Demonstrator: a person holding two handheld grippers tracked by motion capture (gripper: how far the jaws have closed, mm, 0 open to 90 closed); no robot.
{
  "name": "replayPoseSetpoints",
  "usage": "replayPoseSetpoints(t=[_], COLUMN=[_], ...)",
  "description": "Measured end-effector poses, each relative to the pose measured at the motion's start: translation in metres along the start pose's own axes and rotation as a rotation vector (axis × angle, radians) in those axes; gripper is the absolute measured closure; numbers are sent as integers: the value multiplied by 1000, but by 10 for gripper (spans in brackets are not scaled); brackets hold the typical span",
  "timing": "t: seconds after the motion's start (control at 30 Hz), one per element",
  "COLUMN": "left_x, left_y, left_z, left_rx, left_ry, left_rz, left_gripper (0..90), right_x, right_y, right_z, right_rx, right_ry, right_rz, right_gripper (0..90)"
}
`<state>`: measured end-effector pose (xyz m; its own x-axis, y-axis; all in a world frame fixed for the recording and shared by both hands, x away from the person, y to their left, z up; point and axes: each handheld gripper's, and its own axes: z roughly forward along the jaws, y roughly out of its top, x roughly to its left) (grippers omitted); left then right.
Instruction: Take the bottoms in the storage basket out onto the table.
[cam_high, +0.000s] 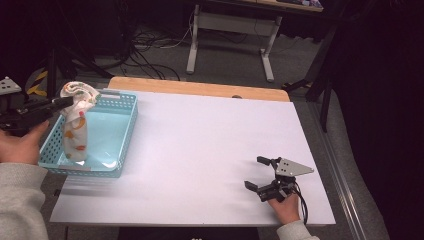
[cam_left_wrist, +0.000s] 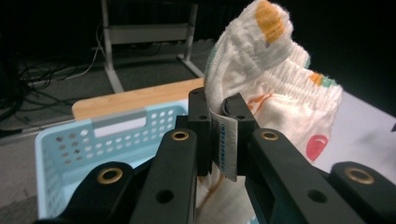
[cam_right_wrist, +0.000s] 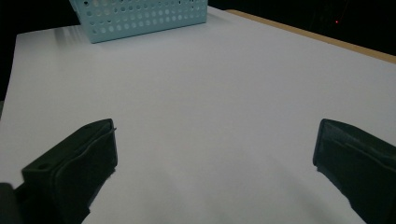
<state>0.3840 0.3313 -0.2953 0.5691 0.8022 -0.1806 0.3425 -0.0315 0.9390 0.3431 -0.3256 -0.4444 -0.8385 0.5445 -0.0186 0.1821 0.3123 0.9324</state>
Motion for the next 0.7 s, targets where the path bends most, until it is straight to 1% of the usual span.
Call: replayPoseSetpoints(t=[0.03,0.13,0.2,0.23,0.33,0.4,0.43,0.47,0.63,0.67,0.7], left_x=[0,-6,-10,-15,-18,-22,-26,-26,-37,-42,-42], left_y=[0,7,11,15,18,21,25,25,34,38,38], left_z=[0,1,1,2,4,5,7,7,12,13,13], left_rx=[0,-19,-31,-42,-49,-57,-64,-64,-76,-82,-82], left_ry=[0,-14,-25,-31,-43,-51,-61,-61,-88,-99,-99], left_rz=[0,13,19,24,31,38,44,44,59,69,69], left_gripper=[845,845,845,845,845,845,845,845,845,845,845], right_x=[0,0,0,0,0,0,0,0,0,0,0], right_y=[0,0,0,0,0,0,0,0,0,0,0], right_z=[0,0,0,0,0,0,0,0,0,0,0], right_rx=[0,0,-1,-2,-3,-3,-3,-3,-5,-5,-5], right_ry=[0,1,1,1,1,1,1,1,1,1,1], right_rz=[0,0,0,0,-1,-1,-1,-1,-1,0,0], right_gripper=[5,5,5,5,5,5,5,5,5,5,5])
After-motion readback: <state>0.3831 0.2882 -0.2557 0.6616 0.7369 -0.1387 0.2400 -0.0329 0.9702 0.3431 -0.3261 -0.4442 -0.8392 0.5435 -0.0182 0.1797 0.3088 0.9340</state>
